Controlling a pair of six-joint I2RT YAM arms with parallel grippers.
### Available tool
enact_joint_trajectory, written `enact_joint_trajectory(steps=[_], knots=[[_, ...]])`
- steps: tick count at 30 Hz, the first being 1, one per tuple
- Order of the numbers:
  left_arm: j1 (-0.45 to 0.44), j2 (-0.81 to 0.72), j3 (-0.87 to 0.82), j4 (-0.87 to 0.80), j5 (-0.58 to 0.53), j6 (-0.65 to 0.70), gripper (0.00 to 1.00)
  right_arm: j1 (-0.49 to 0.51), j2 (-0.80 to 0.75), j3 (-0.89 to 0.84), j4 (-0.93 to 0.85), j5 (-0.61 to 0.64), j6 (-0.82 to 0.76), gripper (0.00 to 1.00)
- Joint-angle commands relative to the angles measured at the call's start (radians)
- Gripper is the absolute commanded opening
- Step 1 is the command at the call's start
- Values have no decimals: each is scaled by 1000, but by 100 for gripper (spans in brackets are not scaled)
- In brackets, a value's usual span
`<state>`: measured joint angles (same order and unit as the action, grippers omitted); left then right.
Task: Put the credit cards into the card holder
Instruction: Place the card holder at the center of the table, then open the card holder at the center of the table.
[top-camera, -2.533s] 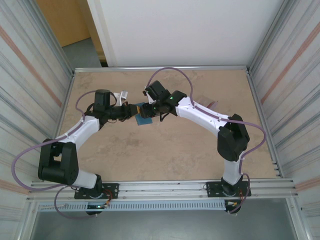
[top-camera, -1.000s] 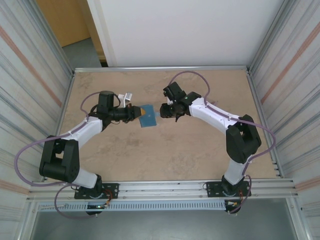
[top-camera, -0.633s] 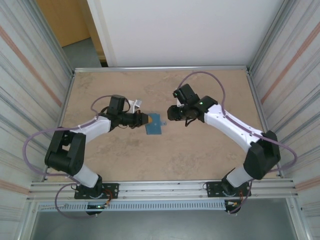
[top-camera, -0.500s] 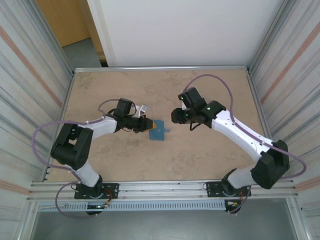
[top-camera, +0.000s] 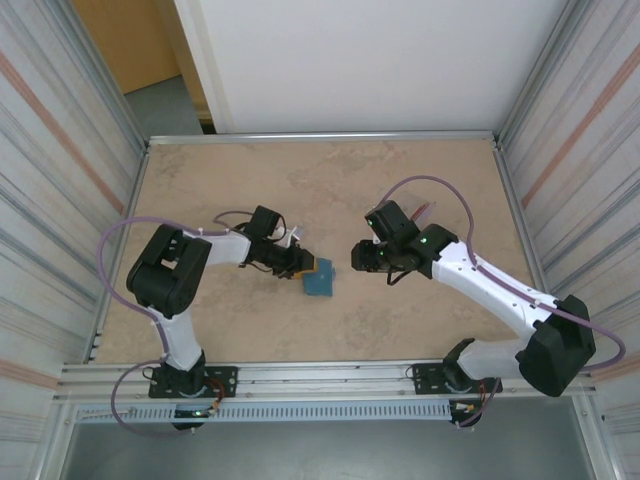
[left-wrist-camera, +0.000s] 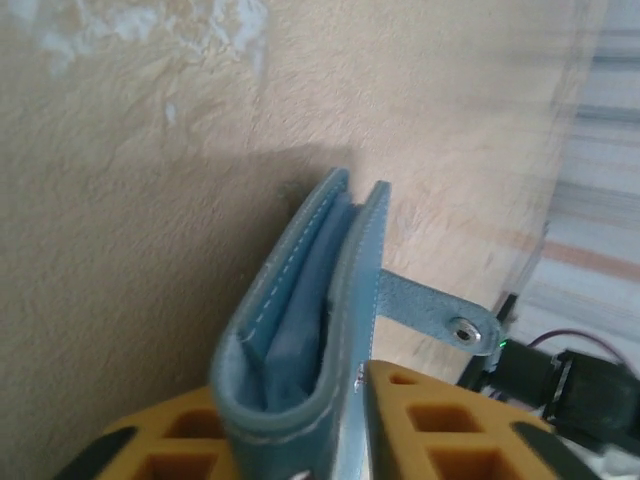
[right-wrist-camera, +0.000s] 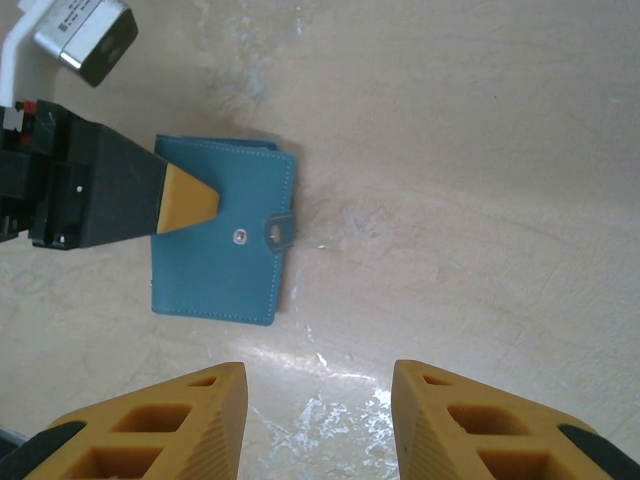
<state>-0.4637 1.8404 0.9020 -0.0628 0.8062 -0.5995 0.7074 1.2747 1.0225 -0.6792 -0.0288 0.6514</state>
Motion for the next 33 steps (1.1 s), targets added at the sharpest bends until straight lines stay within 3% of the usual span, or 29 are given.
enact_joint_trajectory(steps=[1, 5, 11, 18, 25, 33], knots=[[21, 0, 37, -75, -39, 44, 52, 1, -3, -6, 20, -15, 41, 41], [60, -58, 25, -109, -101, 71, 68, -8, 38, 5, 33, -53, 45, 41], [65, -262, -7, -191, -310, 251, 85, -13, 130, 65, 61, -106, 38, 41], [154, -430, -90, -182, -240, 343, 81, -41, 264, 125, 150, -248, 4, 40], [166, -414, -107, -180, -219, 322, 78, -49, 385, 158, 262, -303, 15, 40], [168, -428, -96, -174, -211, 375, 85, -61, 504, 173, 285, -365, 35, 40]])
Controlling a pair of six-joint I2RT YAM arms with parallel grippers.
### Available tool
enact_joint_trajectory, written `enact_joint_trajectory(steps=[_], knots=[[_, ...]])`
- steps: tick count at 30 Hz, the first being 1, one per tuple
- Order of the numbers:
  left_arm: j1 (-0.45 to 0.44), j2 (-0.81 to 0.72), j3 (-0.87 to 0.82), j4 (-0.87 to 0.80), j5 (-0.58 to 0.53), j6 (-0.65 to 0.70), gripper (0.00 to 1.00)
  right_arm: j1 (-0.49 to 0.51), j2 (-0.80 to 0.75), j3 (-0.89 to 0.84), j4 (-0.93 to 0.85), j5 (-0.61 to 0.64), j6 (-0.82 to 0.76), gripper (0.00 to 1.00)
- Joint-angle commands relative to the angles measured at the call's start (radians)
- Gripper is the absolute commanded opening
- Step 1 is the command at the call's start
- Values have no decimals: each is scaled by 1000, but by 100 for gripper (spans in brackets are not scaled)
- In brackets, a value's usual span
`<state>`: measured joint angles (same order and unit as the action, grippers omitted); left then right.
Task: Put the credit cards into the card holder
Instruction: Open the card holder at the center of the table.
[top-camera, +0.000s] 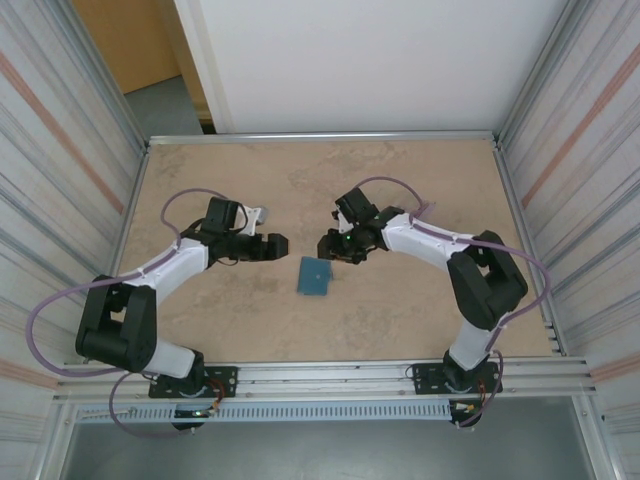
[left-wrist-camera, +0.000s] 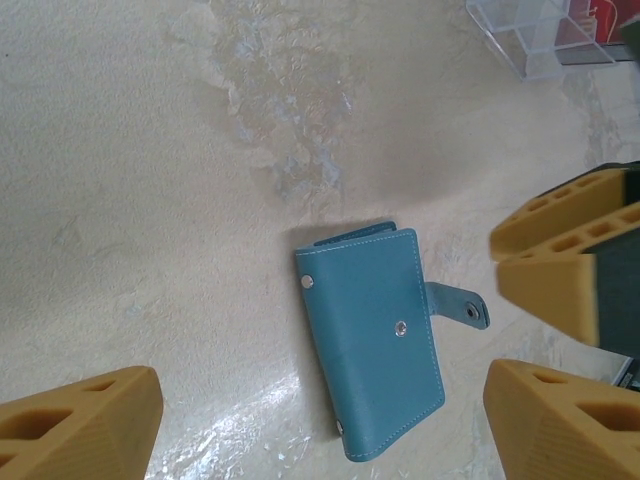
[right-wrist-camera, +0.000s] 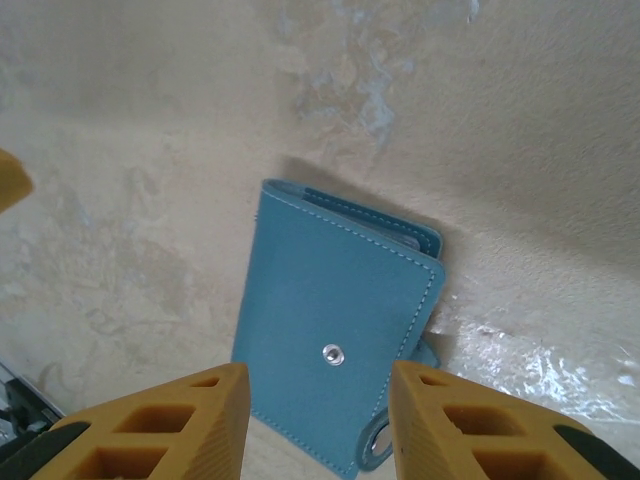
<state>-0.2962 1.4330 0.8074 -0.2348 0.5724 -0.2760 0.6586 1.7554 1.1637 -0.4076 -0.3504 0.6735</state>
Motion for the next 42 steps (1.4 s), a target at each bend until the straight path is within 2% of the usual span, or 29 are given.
enact_joint_trajectory(steps=[1, 6, 7, 8, 9, 11, 15, 17, 33, 38, 42], knots=[[2, -23, 3, -9, 23, 63, 86, -11, 27, 35, 13, -45, 16, 39], [33, -18, 33, -46, 9, 98, 86, 40, 9, 149, -102, 4, 3, 40], [38, -19, 42, -54, 4, 111, 88, 53, 6, 175, -135, 19, -5, 40], [44, -21, 55, -67, -5, 135, 96, 68, 3, 199, -160, 28, -11, 40], [44, -25, 66, -79, -18, 164, 99, 75, 4, 207, -169, 26, -11, 40], [44, -31, 95, -115, -43, 240, 99, 84, 21, 187, -138, -5, 8, 39], [57, -45, 122, -152, -72, 314, 99, 76, 81, 130, -83, -51, 34, 19], [68, -57, 126, -168, -84, 334, 99, 73, 83, 99, -59, -56, 44, 14], [72, -75, 161, -214, -93, 434, 99, -3, -4, -84, -60, 4, 41, 13], [5, -71, 220, -285, -166, 555, 99, -22, 30, -87, -38, -1, 35, 13], [-125, -46, 282, -368, -288, 740, 99, -27, 58, -93, -19, -5, 33, 13]])
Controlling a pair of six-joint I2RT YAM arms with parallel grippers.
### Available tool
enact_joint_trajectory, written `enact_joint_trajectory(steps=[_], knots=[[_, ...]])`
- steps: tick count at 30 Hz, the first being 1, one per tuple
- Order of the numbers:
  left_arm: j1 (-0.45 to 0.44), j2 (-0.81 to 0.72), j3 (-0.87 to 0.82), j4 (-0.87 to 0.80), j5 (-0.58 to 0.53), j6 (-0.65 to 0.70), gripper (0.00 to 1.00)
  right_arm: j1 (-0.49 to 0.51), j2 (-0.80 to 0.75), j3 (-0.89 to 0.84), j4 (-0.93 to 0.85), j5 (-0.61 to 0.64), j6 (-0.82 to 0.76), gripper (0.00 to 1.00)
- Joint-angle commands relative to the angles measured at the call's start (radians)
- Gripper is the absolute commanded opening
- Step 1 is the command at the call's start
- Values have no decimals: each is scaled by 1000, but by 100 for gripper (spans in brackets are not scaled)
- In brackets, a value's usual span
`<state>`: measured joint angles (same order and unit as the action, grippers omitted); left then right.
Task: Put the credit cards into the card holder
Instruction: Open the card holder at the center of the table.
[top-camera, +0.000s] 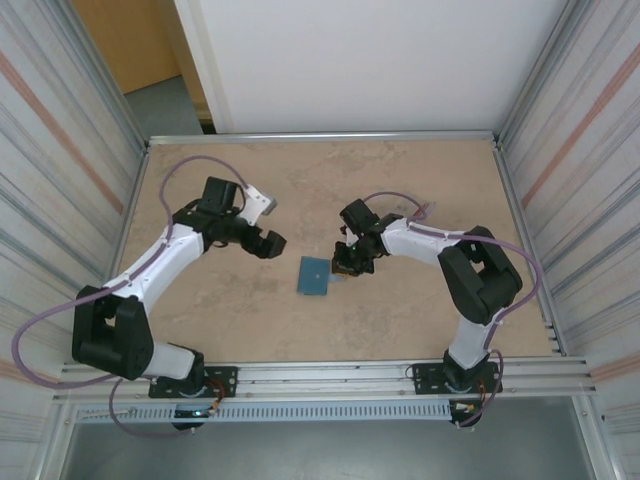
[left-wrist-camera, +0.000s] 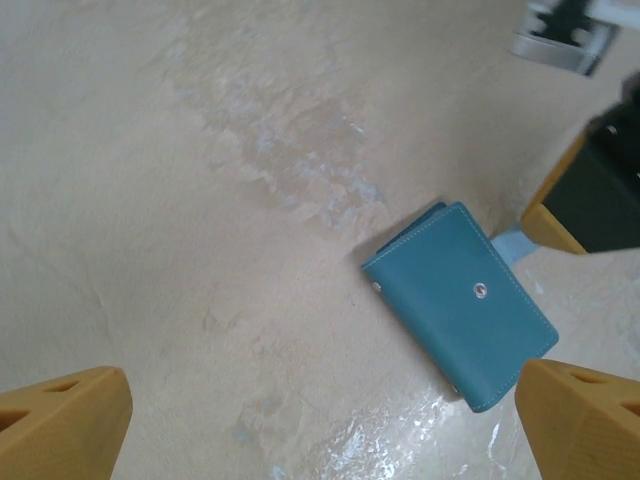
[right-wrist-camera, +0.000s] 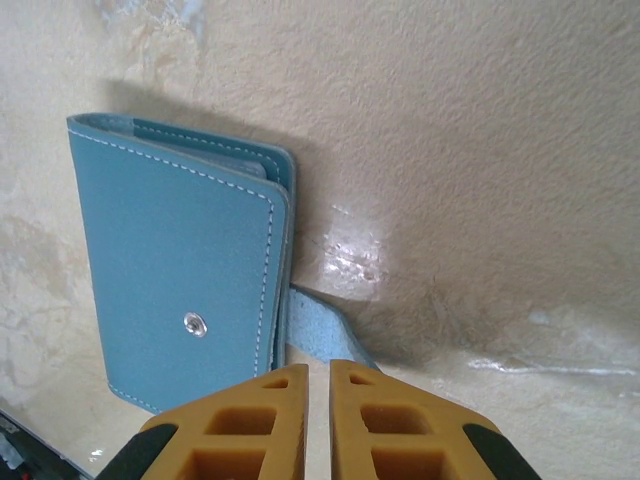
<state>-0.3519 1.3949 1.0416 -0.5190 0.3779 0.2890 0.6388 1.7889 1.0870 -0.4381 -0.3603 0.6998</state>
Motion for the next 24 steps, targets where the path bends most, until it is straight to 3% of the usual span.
enact_joint_trajectory(steps=[1, 7, 13, 20, 24], knots=[[-105, -5, 53, -87, -123, 237, 99, -11, 33, -19, 20, 0, 5, 13], [-241, 8, 117, -175, -179, 518, 83, -22, 63, -52, 50, -20, 6, 7], [-360, 22, 76, -197, -238, 674, 71, -34, 64, -94, 88, -15, 12, 6], [-473, 42, -57, -7, -357, 776, 61, -35, 70, -124, 120, -25, 10, 6], [-514, 63, -139, 151, -409, 810, 61, -30, 64, -123, 121, -27, 8, 6]])
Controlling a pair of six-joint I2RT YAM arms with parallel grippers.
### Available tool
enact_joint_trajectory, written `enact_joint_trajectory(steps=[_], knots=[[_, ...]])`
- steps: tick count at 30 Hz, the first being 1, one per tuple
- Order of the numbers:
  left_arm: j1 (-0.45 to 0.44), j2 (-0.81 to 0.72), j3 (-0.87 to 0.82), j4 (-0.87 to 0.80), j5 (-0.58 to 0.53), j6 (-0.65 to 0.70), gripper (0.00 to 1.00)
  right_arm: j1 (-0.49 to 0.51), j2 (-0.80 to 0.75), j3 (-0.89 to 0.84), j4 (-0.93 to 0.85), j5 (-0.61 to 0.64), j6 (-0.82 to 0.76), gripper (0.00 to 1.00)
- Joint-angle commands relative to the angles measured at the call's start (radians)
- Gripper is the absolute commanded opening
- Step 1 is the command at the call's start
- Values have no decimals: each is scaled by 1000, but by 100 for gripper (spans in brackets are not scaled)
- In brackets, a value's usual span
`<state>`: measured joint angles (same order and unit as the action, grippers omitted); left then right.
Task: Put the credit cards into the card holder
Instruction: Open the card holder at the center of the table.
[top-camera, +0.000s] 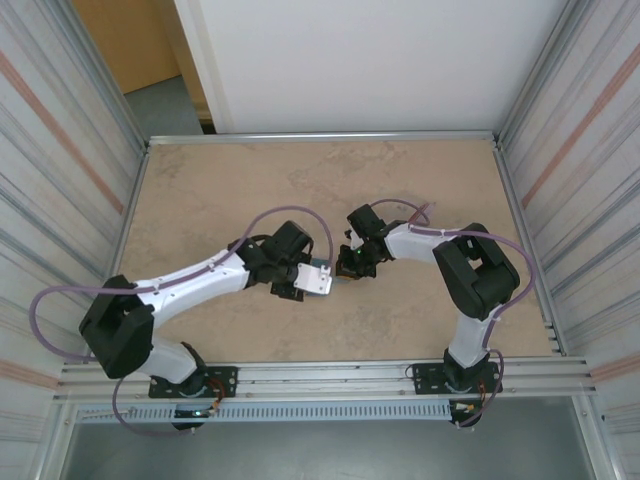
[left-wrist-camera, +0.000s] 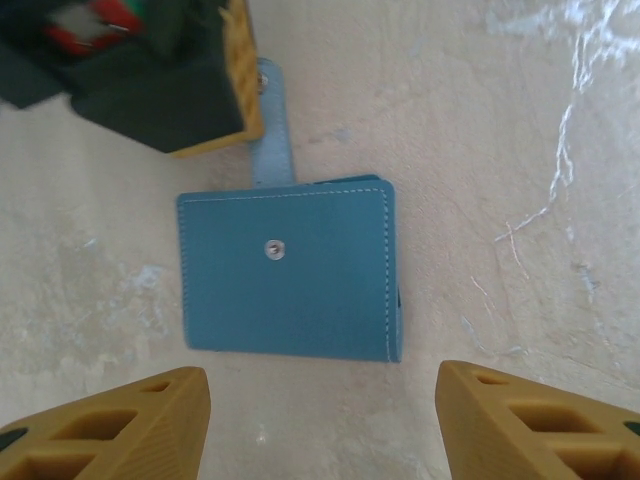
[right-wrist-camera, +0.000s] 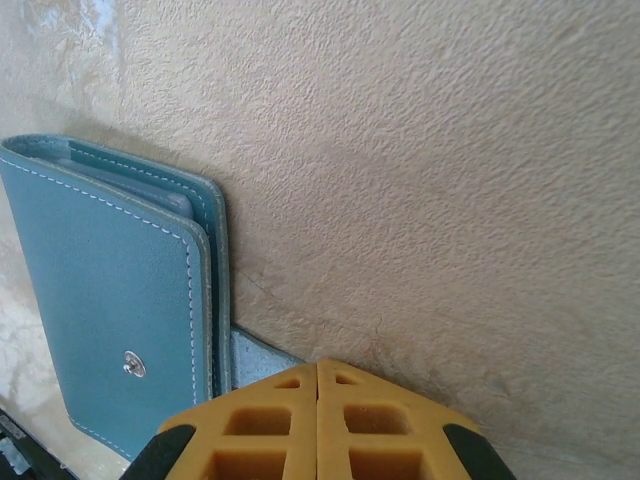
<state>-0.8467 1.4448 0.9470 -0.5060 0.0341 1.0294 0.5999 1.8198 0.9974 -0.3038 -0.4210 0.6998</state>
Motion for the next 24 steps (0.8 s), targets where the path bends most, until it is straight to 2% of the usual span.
enact_joint_trajectory(steps=[1, 7, 11, 17, 24], knots=[[-29, 21, -61, 176, -80, 73, 61, 9, 32, -31, -13, 35, 7, 6], [-64, 72, -125, 325, -129, 84, 63, 12, 27, -32, -14, 36, 9, 6], [-64, 117, -143, 384, -140, 81, 59, 16, 26, -41, -2, 39, 15, 6], [-68, 138, -152, 410, -135, 58, 52, 15, 23, -42, -6, 40, 9, 6], [-62, 130, -172, 438, -163, 49, 51, 12, 21, -37, -3, 39, 3, 7]])
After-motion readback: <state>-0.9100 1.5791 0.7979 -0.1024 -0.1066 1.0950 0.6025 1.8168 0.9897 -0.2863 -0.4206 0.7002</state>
